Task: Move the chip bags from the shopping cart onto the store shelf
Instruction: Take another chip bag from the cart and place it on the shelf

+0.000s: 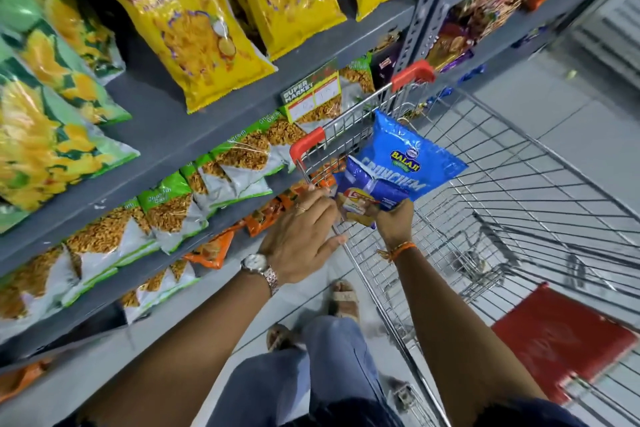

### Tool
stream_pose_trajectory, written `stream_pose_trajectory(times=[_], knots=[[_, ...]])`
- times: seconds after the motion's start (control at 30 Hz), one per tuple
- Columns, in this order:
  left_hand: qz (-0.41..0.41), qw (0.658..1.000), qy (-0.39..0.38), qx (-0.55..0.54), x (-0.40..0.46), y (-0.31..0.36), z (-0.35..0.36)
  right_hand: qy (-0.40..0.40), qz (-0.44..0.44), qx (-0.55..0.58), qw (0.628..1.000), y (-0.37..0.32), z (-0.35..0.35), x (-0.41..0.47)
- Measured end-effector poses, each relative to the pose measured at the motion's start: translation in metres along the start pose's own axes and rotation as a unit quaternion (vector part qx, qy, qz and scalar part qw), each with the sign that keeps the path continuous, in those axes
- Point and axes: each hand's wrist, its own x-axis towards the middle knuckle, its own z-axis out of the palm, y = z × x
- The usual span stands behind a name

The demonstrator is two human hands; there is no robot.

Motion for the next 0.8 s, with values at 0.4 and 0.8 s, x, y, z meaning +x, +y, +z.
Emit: stream_pose_trajectory(times=[0.4, 0.8], knots=[[0.008, 0.988, 0.139, 0.066, 0.003, 0.017, -0.16, -0.02, -0.2, 0.057, 0.978, -0.245, -0.035, -0.074], [-0.072, 0.898, 0.376, 0.215, -0.133, 0.026, -0.372, -0.221, -0.398, 0.127, 0.881, -0.509, 0.025, -0.225]])
